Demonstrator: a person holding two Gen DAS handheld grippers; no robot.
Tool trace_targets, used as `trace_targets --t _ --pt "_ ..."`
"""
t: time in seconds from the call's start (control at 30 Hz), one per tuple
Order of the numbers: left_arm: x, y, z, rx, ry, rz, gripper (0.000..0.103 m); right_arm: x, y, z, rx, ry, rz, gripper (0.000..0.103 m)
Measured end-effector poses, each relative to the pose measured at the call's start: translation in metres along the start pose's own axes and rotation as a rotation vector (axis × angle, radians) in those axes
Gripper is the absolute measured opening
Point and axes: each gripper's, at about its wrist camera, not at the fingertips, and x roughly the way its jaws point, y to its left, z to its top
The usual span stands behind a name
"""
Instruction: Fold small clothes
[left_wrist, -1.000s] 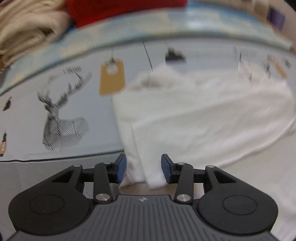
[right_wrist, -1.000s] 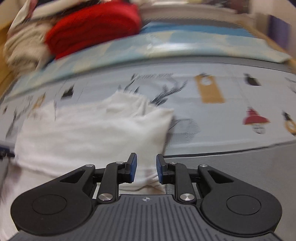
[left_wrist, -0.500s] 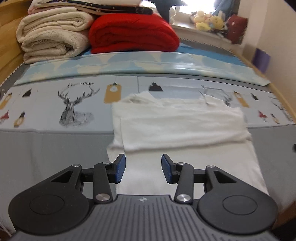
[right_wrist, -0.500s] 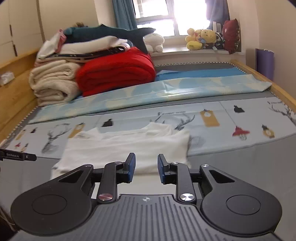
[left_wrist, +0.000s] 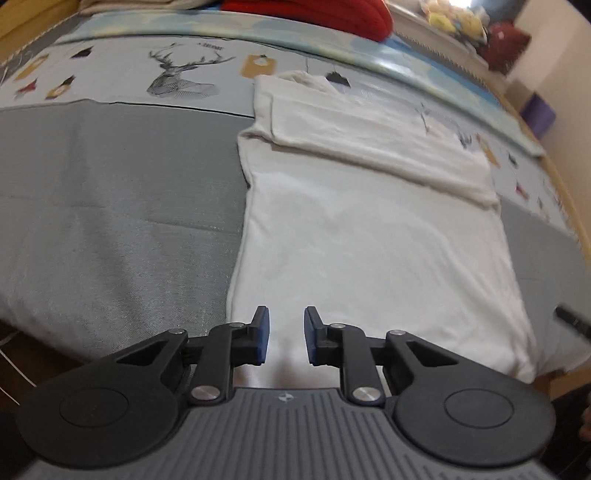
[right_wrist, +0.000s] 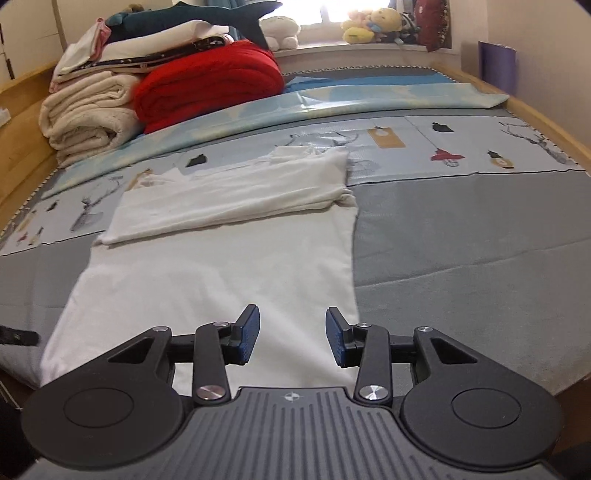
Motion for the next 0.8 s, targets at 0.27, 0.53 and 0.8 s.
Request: trace_targets --t 0.27,0.53,0.8 --pt "0.037 0.027 -0.011 -0.063 0.117 -0.019 0.023 0.033 -0.017 -0.013 0.01 0.154 -0.071 0.04" --pt "0.043 0.034 -0.011 -0.071 0.134 0.068 0.024 0.057 -0.038 -0.027 0.09 0.308 -0.105 0.041" --pt "0.047 0.032 -0.016 -0.036 0.151 0.099 0.027 0.065 -0.031 -0.031 0.033 0.339 -0.13 0.043"
